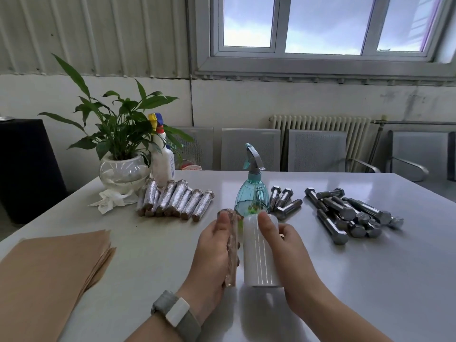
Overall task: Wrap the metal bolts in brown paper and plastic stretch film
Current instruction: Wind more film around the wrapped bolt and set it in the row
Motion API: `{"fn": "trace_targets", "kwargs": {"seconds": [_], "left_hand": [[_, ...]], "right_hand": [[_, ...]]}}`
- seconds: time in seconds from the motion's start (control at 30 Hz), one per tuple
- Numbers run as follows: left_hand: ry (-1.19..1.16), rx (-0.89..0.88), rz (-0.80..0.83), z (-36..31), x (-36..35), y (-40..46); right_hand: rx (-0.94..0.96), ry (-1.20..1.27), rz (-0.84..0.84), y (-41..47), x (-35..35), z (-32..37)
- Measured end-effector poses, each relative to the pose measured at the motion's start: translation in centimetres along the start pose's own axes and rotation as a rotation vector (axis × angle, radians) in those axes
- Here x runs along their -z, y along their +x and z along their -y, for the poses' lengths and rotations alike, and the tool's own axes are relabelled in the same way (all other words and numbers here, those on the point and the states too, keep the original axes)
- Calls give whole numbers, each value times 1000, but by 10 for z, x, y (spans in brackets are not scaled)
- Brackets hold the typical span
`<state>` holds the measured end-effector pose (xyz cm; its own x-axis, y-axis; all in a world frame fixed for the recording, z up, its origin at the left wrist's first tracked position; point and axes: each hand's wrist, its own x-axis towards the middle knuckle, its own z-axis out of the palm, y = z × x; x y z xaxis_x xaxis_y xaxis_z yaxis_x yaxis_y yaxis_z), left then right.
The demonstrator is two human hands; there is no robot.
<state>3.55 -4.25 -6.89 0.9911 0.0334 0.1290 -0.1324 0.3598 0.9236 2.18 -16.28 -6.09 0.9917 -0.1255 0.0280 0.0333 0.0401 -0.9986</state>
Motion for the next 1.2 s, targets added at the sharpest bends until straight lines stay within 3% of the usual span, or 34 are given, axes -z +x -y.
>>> {"fn": "trace_targets", "kwargs": {"seconds": [0.17, 0.37, 0.43, 0.57, 0.67, 0.8, 1.0, 1.2], "left_hand": [[-89, 20, -47, 5, -7, -6], [-304, 174, 110, 3, -3, -10], [-327, 211, 102, 4, -2, -7], [-264, 238, 50, 2, 0, -4], [-105, 154, 62, 0, 6, -3], [85, 32, 42, 1, 11, 0], [152, -97, -47, 3, 6, 4], [-60, -53, -3, 5, 1, -4]], "right_hand": [[142, -123, -112, -7, -6, -6], [125, -180, -129, -3, -9, -10], [65, -72, -73, -1, -7, -10], [-195, 184, 226, 2, 3, -3], [-191, 181, 331, 1, 6, -4], [-7, 38, 200, 1, 2, -8], [89, -65, 55, 1, 0, -7], [170, -178, -87, -5, -10, -6]]}}
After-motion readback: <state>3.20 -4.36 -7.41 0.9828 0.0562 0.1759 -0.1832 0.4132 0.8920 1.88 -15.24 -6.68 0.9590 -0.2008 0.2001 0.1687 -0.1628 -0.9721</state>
